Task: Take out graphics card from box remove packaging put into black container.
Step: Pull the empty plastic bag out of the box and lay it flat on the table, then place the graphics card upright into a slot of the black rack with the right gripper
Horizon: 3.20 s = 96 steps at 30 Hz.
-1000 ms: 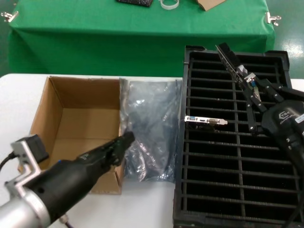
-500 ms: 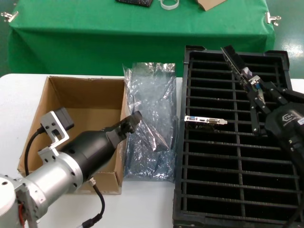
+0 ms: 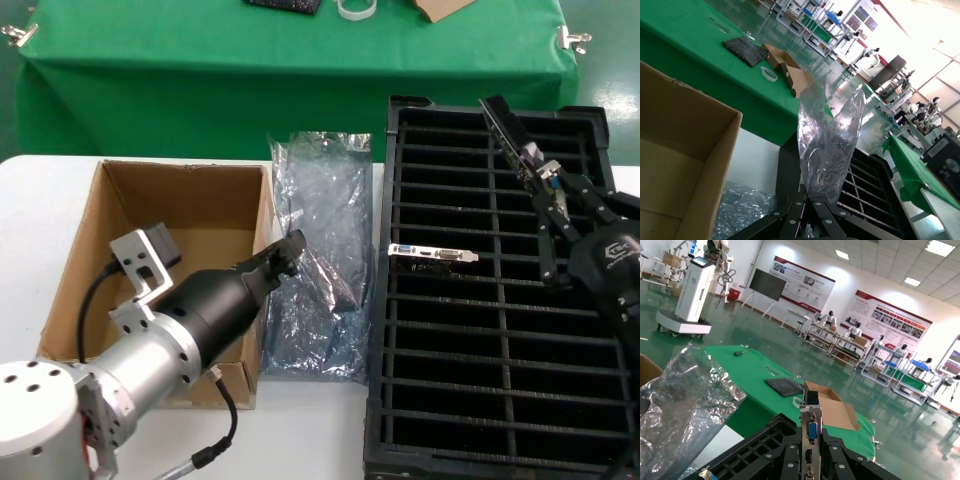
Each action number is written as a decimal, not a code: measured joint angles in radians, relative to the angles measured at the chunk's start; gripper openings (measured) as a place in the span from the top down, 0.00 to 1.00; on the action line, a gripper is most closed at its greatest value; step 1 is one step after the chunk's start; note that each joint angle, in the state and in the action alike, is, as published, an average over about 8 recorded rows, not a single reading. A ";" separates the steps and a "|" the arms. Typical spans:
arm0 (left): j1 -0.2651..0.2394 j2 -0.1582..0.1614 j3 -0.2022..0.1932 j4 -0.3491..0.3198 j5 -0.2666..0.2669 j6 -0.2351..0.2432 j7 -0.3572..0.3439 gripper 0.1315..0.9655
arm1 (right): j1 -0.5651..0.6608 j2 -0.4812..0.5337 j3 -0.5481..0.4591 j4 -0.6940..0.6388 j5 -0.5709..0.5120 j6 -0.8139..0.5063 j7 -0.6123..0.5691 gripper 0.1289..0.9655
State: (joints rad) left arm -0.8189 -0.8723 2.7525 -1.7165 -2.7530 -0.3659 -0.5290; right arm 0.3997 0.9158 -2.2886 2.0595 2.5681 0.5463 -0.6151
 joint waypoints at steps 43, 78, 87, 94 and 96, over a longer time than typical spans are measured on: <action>0.008 0.175 0.001 0.149 0.000 -0.105 0.221 0.99 | -0.042 -0.020 0.039 0.000 -0.017 -0.012 -0.006 0.92; -0.023 0.076 -0.001 0.035 0.000 -0.093 0.213 0.56 | -0.013 -0.013 0.021 0.000 0.013 -0.028 -0.013 0.92; 0.170 -0.020 -0.204 -0.143 0.161 -0.076 0.214 0.32 | 0.273 0.061 -0.206 0.000 0.142 -0.025 -0.076 0.92; 0.461 0.080 -0.473 -0.129 0.438 0.049 0.158 0.18 | 0.558 0.096 -0.392 0.000 0.177 -0.036 -0.104 0.92; 0.534 0.120 -0.559 -0.121 0.501 0.106 0.141 0.13 | 0.624 0.112 -0.419 0.000 0.180 -0.071 -0.087 0.92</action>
State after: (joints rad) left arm -0.2850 -0.7522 2.1935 -1.8374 -2.2519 -0.2596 -0.3876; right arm 1.0233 1.0279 -2.7074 2.0596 2.7484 0.4758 -0.7020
